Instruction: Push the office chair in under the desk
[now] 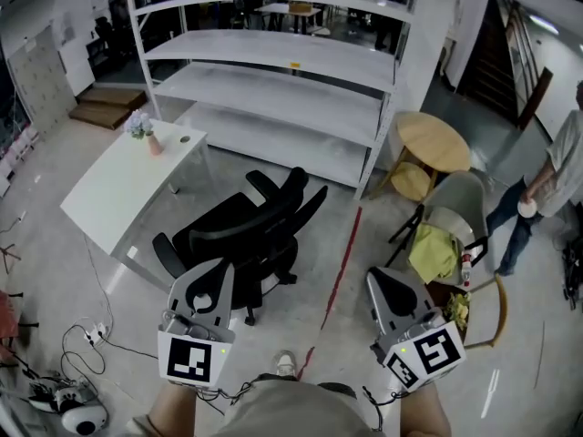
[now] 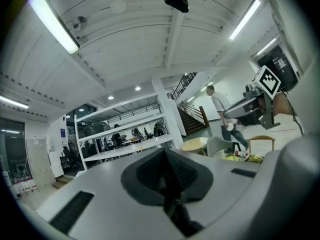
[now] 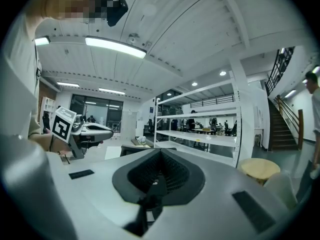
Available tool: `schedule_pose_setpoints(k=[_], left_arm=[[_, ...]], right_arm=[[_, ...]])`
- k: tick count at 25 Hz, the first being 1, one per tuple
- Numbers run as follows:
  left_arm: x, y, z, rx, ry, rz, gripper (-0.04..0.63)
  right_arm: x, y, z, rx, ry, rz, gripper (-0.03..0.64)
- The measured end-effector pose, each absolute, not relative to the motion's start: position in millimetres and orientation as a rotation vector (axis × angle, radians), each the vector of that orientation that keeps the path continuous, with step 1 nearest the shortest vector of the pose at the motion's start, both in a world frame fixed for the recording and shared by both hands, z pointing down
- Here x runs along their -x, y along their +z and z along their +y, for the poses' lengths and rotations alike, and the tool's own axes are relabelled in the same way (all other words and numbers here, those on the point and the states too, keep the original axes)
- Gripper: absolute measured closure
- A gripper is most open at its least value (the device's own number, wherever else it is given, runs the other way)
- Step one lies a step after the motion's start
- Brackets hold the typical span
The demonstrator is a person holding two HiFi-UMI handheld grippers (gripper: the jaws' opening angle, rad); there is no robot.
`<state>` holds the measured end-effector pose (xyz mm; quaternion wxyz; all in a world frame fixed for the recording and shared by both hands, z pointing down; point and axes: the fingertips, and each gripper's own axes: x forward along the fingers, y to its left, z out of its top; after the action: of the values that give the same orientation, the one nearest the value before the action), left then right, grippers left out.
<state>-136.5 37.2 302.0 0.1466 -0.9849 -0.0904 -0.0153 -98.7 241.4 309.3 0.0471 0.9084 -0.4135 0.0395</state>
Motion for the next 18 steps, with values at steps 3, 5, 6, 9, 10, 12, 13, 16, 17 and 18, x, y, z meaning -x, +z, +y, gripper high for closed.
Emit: schedule_pose_setpoints(k=[3, 5, 6, 9, 10, 12, 13, 16, 17, 18], left_arm=[[123.4, 303.4, 28.8, 2.827, -0.043, -0.265, 0.589], [119.7, 303.6, 25.9, 2.841, -0.044, -0.269, 0.589], [117.8, 303.6, 24.5, 2.847, -0.046, -0.270, 0.589], [108.4, 303.1, 20.1, 2.855, -0.054, -0.255, 0.589], [105.1, 302.4, 18.8, 2.860, -0.056, -0.246, 0.589], [101.3, 299.5, 16.5, 2.880, -0.052, -0.228, 0.589], [100.6, 297.9, 15.0, 2.888, -0.050, -0.220, 0.589], [99.3, 296.8, 8.8, 2.883, -0.067, -0.191, 0.580], [98.9, 297.1, 6.6, 2.878, -0.077, -0.175, 0.543], [99.2, 296.8, 4.0, 2.874, -0.084, -0.150, 0.520]], right_arm=[[85.0, 313.8, 233.5, -2.778, 0.139, -1.256, 0.611], [78.6, 316.3, 230.4, -2.782, 0.159, -1.256, 0.611], [74.6, 316.8, 229.0, -2.781, 0.164, -1.256, 0.611], [56.9, 318.1, 225.2, -2.766, 0.178, -1.269, 0.611], [50.0, 318.9, 224.1, -2.758, 0.183, -1.279, 0.611], [36.8, 320.1, 221.7, -2.736, 0.192, -1.305, 0.611], [30.3, 320.7, 220.3, -2.724, 0.196, -1.318, 0.611], [8.4, 324.8, 215.3, -2.674, 0.215, -1.376, 0.609], [0.4, 327.5, 212.7, -2.648, 0.228, -1.410, 0.605], [-7.5, 330.8, 209.5, -2.614, 0.243, -1.452, 0.583]])
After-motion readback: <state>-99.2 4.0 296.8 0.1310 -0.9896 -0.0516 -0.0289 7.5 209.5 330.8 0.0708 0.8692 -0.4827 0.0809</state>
